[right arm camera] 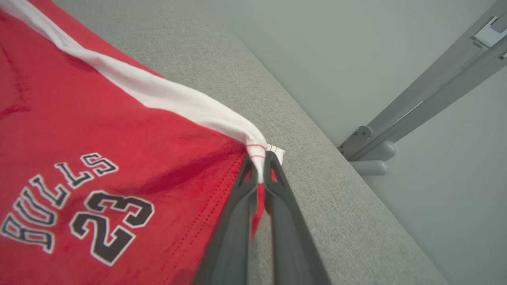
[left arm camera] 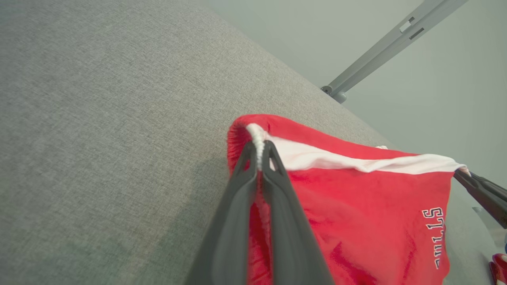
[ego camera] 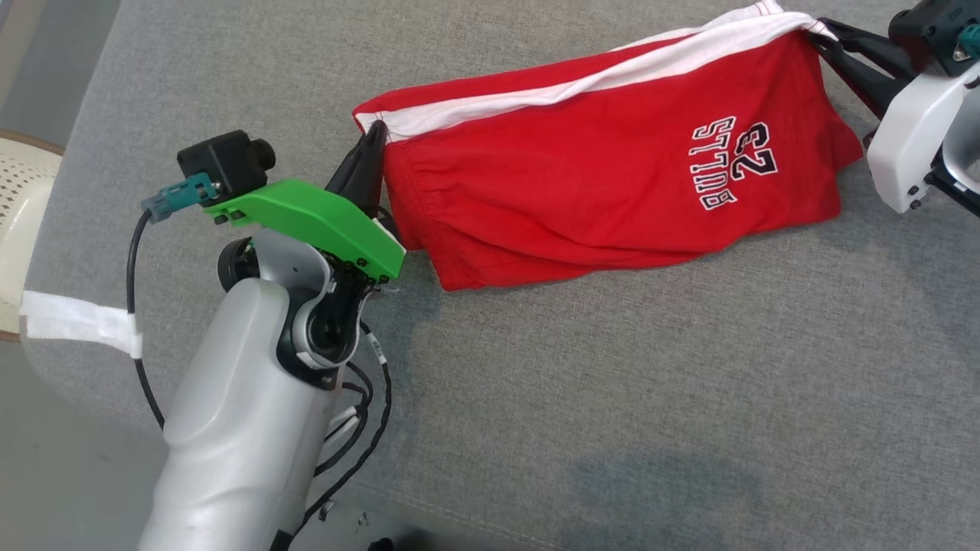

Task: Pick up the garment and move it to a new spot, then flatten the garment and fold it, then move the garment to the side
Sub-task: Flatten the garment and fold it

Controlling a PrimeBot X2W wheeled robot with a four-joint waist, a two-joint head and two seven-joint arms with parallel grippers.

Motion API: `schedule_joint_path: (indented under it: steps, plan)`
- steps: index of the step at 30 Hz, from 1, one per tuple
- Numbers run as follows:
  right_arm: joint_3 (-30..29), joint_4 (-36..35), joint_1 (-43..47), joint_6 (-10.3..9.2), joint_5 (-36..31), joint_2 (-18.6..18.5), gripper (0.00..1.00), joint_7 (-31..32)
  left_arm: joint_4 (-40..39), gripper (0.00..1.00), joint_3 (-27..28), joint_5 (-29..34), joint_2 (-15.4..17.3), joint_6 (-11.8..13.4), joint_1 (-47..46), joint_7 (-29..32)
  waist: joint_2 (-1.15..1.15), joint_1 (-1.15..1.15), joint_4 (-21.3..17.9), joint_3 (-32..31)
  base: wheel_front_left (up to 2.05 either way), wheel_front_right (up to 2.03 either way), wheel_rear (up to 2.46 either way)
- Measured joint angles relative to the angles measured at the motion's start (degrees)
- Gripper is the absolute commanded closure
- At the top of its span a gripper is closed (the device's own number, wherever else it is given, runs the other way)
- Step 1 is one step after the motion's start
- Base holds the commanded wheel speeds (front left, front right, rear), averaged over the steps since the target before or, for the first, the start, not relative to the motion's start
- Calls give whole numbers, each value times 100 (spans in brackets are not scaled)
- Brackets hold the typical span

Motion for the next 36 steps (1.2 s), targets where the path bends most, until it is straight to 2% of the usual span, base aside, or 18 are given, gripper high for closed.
schedule_joint_path:
  steps: [9, 22, 23, 24, 25, 30, 33, 34, 36]
  plan:
    - [828, 705, -552, 0, 216, 96, 100, -122, 814, 100, -520, -320, -54, -62, -515, -264, 0, 0, 152, 200, 0, 0, 0]
    - [1168, 1657, -1091, 0, 181, 459, 100, -539, 1337, 100, -1218, -688, -60, -4, -946, -691, 0, 0, 164, 210, 0, 0, 0]
    - [1180, 1713, -1088, 0, 179, 524, 75, -561, 1360, 100, -1261, -705, -60, -1, -972, -705, 0, 0, 162, 210, 0, 0, 0]
    - [1192, 1746, -1081, 0, 179, 589, 45, -586, 1384, 100, -1296, -727, -62, 1, -996, -744, 0, 0, 154, 209, 0, 0, 0]
    - [1196, 1767, -1070, 0, 179, 653, 0, -646, 1427, 100, -1329, -761, -60, 9, -1016, -761, 0, 0, 141, 206, 0, 0, 0]
    - [1224, 1909, -945, 0, 289, 913, 0, -775, 1684, 99, -1347, -842, -57, 36, -1025, -843, 0, 0, 4, 159, 0, 0, 0]
    - [1217, 1861, -927, 0, 520, 1044, 0, -862, 1768, 49, -1284, -849, 13, 57, -1003, -900, 0, 0, -123, 101, 0, 0, 0]
    - [1212, 1816, -928, 0, 602, 1057, 0, -878, 1770, 0, -1261, -851, 68, 58, -977, -921, 0, 0, -172, 80, 0, 0, 0]
    - [1167, 1718, -931, 0, 770, 1056, 0, -875, 1726, 0, -1232, -870, 177, 56, -912, -922, 0, 0, -280, 36, 0, 0, 0]
